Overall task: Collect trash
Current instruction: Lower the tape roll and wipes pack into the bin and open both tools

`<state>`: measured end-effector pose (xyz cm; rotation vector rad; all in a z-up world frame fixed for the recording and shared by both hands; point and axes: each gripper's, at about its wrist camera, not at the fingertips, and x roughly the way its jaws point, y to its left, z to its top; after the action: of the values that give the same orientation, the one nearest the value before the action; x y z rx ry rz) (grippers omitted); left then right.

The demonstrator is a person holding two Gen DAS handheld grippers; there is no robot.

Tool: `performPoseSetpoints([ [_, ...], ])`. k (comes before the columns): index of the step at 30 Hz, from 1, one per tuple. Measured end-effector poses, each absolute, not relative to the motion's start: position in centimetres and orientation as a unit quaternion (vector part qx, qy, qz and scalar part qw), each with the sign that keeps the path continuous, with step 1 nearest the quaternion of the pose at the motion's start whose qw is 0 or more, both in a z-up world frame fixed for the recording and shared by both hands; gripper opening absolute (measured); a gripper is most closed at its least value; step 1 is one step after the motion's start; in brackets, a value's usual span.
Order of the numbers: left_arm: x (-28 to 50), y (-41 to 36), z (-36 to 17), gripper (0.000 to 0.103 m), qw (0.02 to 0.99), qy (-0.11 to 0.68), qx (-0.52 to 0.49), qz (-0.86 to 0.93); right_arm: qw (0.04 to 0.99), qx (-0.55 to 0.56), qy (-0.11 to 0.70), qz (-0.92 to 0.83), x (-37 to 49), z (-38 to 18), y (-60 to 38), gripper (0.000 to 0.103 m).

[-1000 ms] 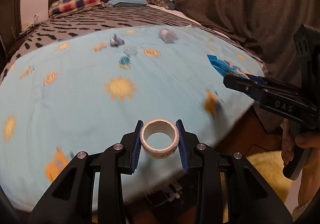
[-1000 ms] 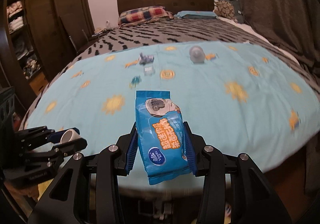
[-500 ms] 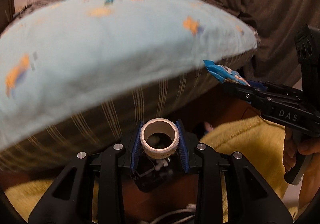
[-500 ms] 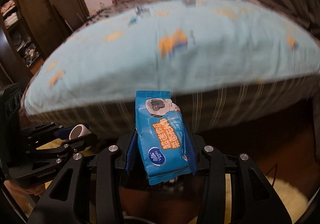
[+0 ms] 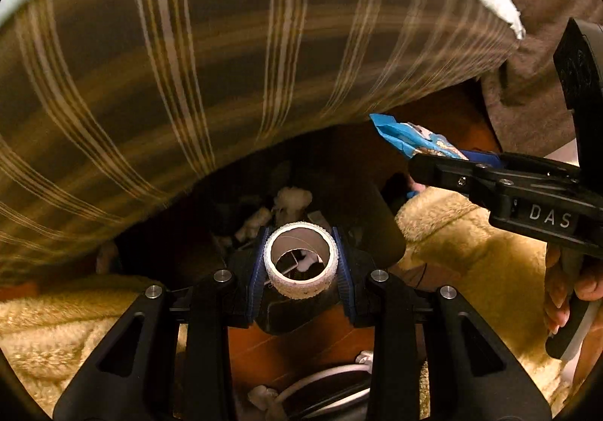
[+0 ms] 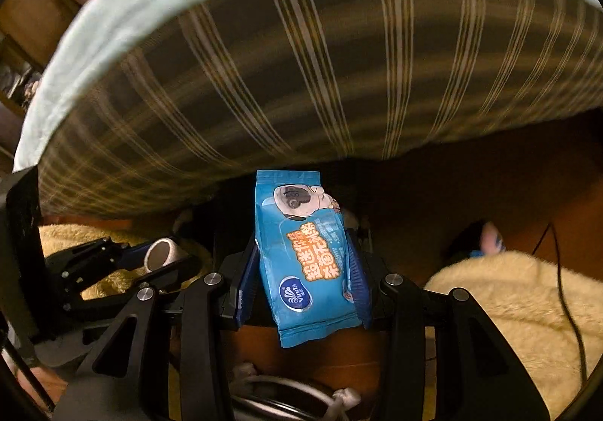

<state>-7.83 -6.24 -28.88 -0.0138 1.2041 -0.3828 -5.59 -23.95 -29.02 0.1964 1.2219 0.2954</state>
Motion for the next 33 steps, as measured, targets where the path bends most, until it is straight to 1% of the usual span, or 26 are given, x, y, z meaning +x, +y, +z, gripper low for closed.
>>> performPoseSetpoints([
  [5,-7.2,-6.8,-30.3,0.032,0.797,0.576,-0.008,-0.182,0.796,0.106,0.579,0.139,-4.6,-30.3,-23.7,0.047],
  [7,-7.0,-6.8,-30.5,0.034,0.796,0.578,-0.008,-0.179,0.797,0.110,0.578,0.135,-4.2,-30.3,-23.8,0.049],
  [8,-7.1,-6.7,-30.7,0.040,0.796,0.578,-0.008,-0.177,0.797,0.112,0.577,0.136,-4.0,-30.3,-23.9,0.052],
  [9,-7.0,-6.5,-30.7,0.047,0.797,0.579,-0.008,-0.174,0.799,0.113,0.575,0.136,-3.9,-30.1,-23.9,0.057],
  [10,-7.2,-6.2,-30.6,0.050,0.797,0.578,-0.009,-0.172,0.801,0.114,0.572,0.136,-3.7,-29.9,-24.1,0.060],
  [11,-7.2,-6.1,-30.3,0.055,0.798,0.578,-0.010,-0.169,0.804,0.114,0.568,0.135,-3.6,-29.6,-24.2,0.065],
  [12,-7.2,-5.9,-30.2,0.057,0.800,0.577,-0.010,-0.167,0.806,0.115,0.565,0.134,-3.8,-29.4,-24.2,0.066],
  [14,-7.3,-5.8,-29.7,0.060,0.801,0.577,-0.008,-0.162,0.810,0.116,0.560,0.132,-3.5,-28.9,-24.5,0.066],
  [15,-7.3,-5.9,-29.5,0.065,0.802,0.575,-0.009,-0.162,0.813,0.116,0.555,0.131,-3.5,-28.4,-24.6,0.067],
  [16,-7.5,-5.8,-29.0,0.068,0.804,0.572,-0.010,-0.162,0.817,0.115,0.550,0.128,-3.5,-27.8,-24.9,0.068],
  [18,-7.7,-5.6,-27.6,0.078,0.810,0.562,-0.009,-0.164,0.827,0.111,0.536,0.124,-3.6,-26.5,-25.4,0.074],
  [19,-7.8,-5.5,-26.6,0.080,0.816,0.553,-0.009,-0.166,0.835,0.105,0.527,0.121,-3.6,-25.4,-25.5,0.077],
  [21,-8.0,-5.2,-24.5,0.087,0.827,0.535,-0.009,-0.172,0.853,0.093,0.501,0.109,-3.7,-23.3,-26.1,0.084],
  [22,-7.9,-5.1,-23.2,0.088,0.834,0.524,-0.008,-0.172,0.863,0.090,0.486,0.105,-3.8,-22.0,-26.3,0.085],
  [24,-7.8,-4.9,-21.1,0.091,0.846,0.504,-0.006,-0.172,0.884,0.086,0.450,0.097,-3.9,-19.1,-27.0,0.092],
  [28,-6.6,-4.2,-16.5,0.093,0.870,0.461,-0.014,-0.174,0.914,0.070,0.390,0.091,-2.8,-14.1,-27.5,0.094],
  [30,-5.5,-3.9,-14.7,0.095,0.879,0.444,-0.012,-0.170,0.921,0.057,0.376,0.087,-1.4,-12.4,-27.5,0.095],
  [33,-2.7,-3.3,-12.4,0.095,0.895,0.422,0.004,-0.147,0.928,0.044,0.359,0.087,1.2,-10.4,-27.5,0.095],
])
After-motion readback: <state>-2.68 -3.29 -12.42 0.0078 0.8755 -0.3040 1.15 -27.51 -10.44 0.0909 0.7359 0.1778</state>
